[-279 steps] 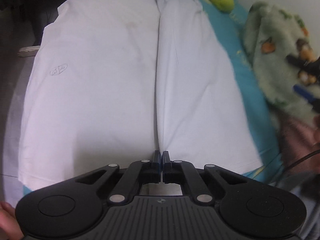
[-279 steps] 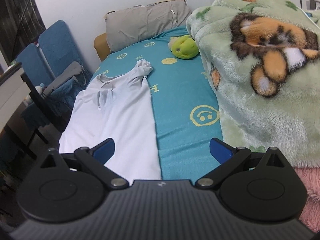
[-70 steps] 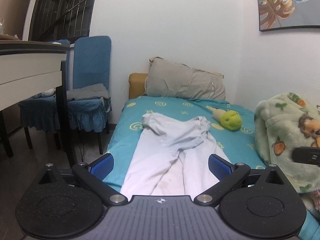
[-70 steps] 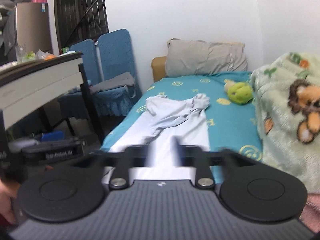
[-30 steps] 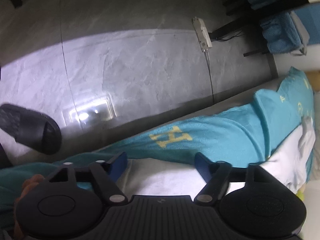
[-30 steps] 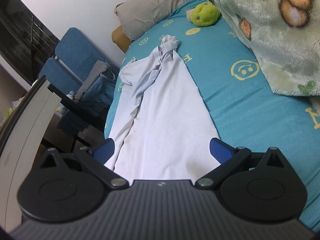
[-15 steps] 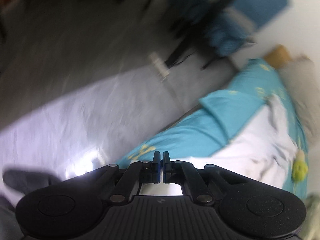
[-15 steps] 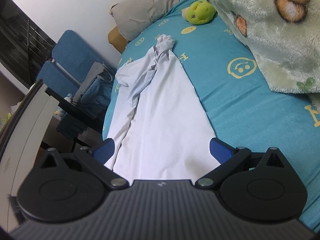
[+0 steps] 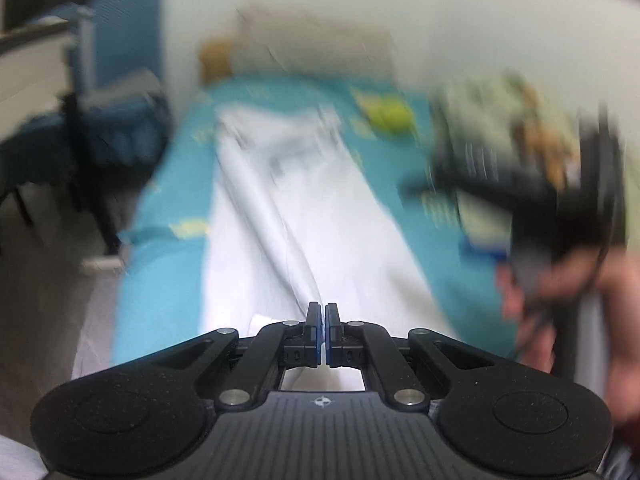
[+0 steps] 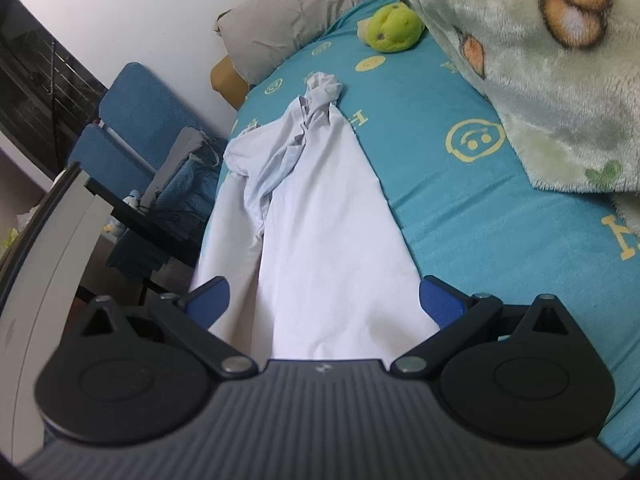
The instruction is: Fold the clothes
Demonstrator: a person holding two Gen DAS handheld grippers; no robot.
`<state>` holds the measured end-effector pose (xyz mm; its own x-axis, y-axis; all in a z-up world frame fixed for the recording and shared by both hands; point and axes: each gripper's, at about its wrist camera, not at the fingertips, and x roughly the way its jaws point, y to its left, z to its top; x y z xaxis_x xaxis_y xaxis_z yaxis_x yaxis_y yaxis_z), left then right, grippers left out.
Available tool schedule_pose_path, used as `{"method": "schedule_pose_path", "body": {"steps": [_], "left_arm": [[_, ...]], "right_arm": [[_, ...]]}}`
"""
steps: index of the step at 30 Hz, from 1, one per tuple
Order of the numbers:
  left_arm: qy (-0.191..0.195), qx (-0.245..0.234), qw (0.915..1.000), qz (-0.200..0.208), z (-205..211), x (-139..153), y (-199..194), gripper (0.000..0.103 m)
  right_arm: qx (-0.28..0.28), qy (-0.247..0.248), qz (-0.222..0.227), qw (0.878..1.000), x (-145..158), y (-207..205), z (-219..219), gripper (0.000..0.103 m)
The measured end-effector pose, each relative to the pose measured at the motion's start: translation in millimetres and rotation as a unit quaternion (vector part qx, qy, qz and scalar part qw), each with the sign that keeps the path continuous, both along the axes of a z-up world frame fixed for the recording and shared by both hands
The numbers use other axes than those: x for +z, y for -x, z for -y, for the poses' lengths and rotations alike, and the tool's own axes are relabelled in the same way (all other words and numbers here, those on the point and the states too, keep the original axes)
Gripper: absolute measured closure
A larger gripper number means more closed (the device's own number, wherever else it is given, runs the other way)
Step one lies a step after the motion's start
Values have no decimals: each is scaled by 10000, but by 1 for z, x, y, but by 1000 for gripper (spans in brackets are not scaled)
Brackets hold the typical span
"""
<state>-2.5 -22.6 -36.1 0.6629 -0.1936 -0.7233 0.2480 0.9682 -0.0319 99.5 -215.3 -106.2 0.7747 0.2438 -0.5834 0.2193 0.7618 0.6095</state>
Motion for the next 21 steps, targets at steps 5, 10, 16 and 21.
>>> {"method": "schedule_pose_path", "body": {"steps": [5, 10, 16, 21], "left_arm": [[-84, 55, 9999, -26, -20, -8, 5, 102], [1139, 481, 9915, 407, -82, 27, 25, 103], [1392, 394, 9866, 753, -93, 55, 34, 103], [772, 303, 9959, 364, -82, 26, 16, 100]], "right_arm": [[100, -229, -80, 9997, -8, 0, 1, 0], [499, -1010, 30, 9936, -16, -26, -8, 12], [955, -1591, -198, 9824, -37, -102, -47, 31], [1133, -1508, -293, 9816, -61, -142, -71, 32]]}}
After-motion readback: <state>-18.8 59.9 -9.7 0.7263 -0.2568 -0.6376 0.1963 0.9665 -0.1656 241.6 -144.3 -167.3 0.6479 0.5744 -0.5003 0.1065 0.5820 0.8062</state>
